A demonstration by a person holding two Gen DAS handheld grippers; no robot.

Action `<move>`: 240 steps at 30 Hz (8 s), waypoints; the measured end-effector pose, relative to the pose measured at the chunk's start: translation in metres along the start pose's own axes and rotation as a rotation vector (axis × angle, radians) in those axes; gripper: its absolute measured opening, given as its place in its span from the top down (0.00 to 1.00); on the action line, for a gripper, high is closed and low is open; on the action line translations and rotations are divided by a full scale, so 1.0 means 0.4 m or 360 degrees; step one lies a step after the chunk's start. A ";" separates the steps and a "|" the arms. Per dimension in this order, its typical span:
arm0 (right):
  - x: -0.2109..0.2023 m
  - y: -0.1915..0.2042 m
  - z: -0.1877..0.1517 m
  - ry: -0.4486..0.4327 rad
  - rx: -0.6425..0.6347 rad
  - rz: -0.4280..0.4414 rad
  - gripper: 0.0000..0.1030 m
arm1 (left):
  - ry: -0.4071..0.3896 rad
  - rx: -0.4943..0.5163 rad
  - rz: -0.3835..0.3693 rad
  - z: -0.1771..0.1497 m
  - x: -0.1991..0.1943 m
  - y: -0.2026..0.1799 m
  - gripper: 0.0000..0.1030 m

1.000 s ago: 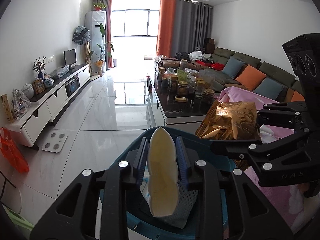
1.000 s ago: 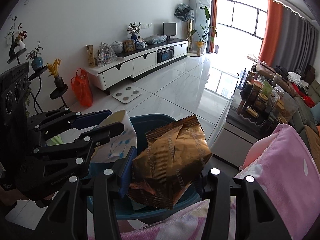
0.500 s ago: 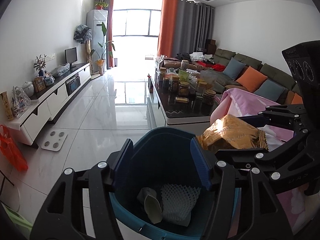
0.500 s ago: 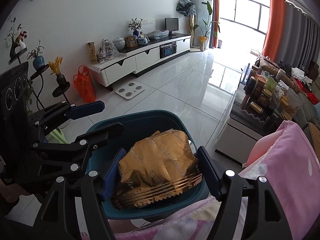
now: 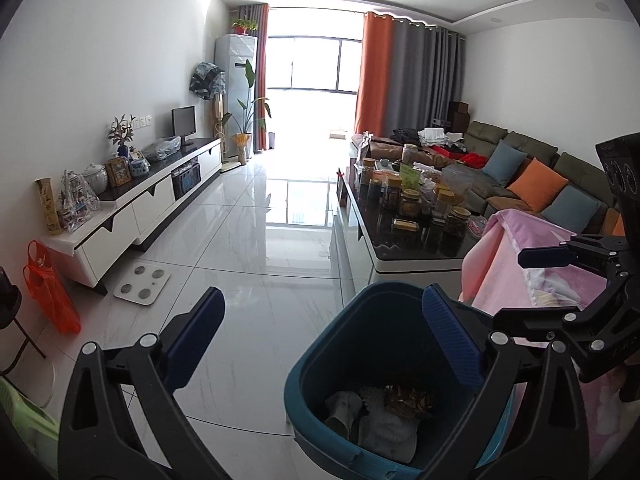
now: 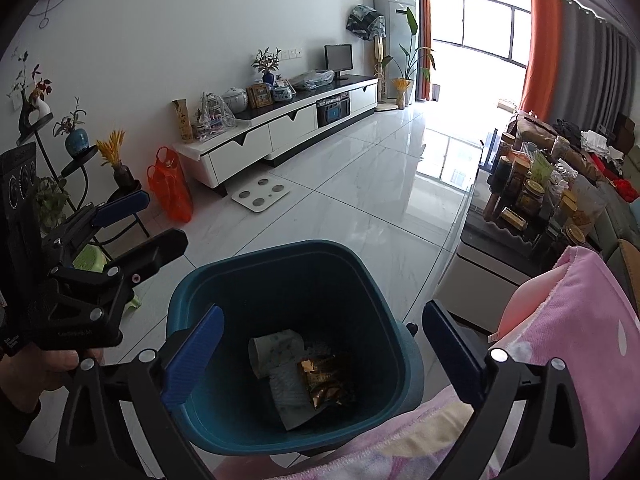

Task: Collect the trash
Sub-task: 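Move both grippers back over the table toward the remaining trash, then grasp the gold wrapper with the right gripper while the left gripper grasps the green wrapper, then lift both wrappers and carry them over the teal bin with both grippers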

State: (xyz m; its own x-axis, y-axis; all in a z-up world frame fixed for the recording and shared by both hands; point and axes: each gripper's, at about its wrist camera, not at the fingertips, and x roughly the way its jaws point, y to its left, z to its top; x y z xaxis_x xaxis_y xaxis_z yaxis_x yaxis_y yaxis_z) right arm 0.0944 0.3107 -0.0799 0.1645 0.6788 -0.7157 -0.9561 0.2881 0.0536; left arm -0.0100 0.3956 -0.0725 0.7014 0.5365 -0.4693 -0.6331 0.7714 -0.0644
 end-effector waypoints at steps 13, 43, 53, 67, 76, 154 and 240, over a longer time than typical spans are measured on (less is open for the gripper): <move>-0.115 -0.054 -0.016 -0.0150 0.0098 -0.0096 0.07 | -0.0079 -0.0092 0.0088 0.028 -0.134 0.045 0.05; -0.719 -0.180 -0.552 -0.0584 0.0656 -0.0893 0.07 | -0.0226 0.0350 -0.0753 0.028 -0.423 -0.649 0.05; -0.856 -0.210 -0.787 -0.0497 0.0898 -0.1260 0.07 | -0.0144 0.0517 -0.1113 -0.071 -0.461 -0.845 0.06; -0.840 -0.318 -0.881 -0.0327 0.1102 -0.1316 0.07 | 0.0023 0.0693 -0.1326 -0.177 -0.432 -0.979 0.06; -0.787 -0.406 -0.870 -0.0206 0.1127 -0.1215 0.07 | 0.0114 0.0706 -0.1305 -0.173 -0.387 -0.986 0.06; -1.054 -0.396 -0.946 -0.0515 0.1428 -0.1237 0.87 | 0.0680 0.0804 -0.1348 -0.169 0.021 -1.442 0.80; -0.046 -0.049 -0.052 0.0156 0.0138 -0.0134 0.84 | 0.0501 -0.0005 -0.0197 -0.048 -0.022 -0.030 0.80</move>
State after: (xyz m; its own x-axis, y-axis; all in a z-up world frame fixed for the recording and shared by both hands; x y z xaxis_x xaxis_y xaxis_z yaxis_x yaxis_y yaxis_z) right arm 0.1052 0.2784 -0.0824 0.2148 0.5816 -0.7846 -0.9146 0.4016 0.0473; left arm -0.0149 0.3752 -0.0847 0.6379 0.3062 -0.7066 -0.5507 0.8228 -0.1406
